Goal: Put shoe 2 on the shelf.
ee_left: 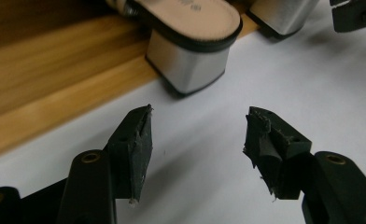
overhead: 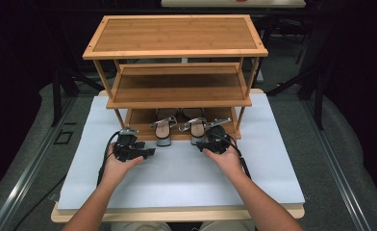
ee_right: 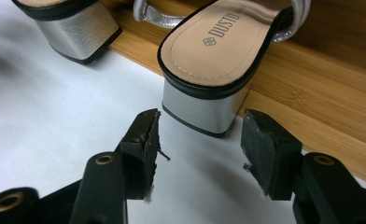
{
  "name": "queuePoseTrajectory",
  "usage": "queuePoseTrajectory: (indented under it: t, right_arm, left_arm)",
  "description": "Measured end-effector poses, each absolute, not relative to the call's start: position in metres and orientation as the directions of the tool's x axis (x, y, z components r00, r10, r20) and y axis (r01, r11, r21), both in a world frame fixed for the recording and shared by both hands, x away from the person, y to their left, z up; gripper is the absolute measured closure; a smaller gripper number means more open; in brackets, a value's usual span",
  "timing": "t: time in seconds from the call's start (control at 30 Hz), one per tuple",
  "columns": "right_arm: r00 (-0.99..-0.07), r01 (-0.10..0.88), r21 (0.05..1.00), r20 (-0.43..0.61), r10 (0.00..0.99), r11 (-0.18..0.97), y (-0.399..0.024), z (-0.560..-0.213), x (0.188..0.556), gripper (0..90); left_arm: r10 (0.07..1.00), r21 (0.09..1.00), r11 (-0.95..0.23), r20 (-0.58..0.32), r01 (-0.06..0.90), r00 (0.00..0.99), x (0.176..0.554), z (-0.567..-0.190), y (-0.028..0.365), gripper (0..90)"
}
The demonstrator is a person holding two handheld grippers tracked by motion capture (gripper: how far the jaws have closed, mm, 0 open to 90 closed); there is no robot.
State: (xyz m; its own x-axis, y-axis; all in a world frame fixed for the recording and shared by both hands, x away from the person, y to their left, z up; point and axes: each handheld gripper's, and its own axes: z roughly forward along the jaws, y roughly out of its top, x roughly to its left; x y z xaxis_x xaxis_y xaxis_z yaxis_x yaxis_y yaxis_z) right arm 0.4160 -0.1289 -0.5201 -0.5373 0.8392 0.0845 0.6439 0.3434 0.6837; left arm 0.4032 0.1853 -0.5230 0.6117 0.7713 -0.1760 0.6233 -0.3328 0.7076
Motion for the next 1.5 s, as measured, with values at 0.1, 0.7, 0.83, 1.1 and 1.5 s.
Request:
queuePoseTrajectory:
  t: [0.1, 0.7, 0.83, 1.1, 1.5]
  right_arm:
    - [-0.543, 0.637, 0.687, 0.079, 0.836, 0.349, -0.130, -0.520, 0.416, 47.2]
    - [-0.552, 0.631, 0.701, 0.105, 0.827, 0.332, -0.134, -0.526, 0.426, 59.0]
    - [-0.552, 0.635, 0.700, 0.114, 0.826, 0.328, -0.134, -0.529, 0.429, 59.6]
    - [-0.550, 0.637, 0.700, 0.120, 0.826, 0.322, -0.131, -0.529, 0.428, 59.3]
    - [-0.548, 0.643, 0.707, 0.157, 0.821, 0.294, -0.116, -0.530, 0.427, 57.7]
  left_arm:
    - [0.772, 0.706, -0.351, -0.155, 0.616, 0.617, 0.409, -0.523, 0.177, 41.6]
    - [0.772, 0.740, -0.361, -0.105, 0.568, 0.627, 0.428, -0.526, 0.159, 52.8]
    - [0.765, 0.738, -0.368, -0.105, 0.565, 0.636, 0.429, -0.525, 0.159, 53.2]
    - [0.769, 0.737, -0.360, -0.113, 0.573, 0.629, 0.428, -0.525, 0.155, 53.3]
    - [0.761, 0.733, -0.340, -0.154, 0.590, 0.630, 0.429, -0.524, 0.137, 54.1]
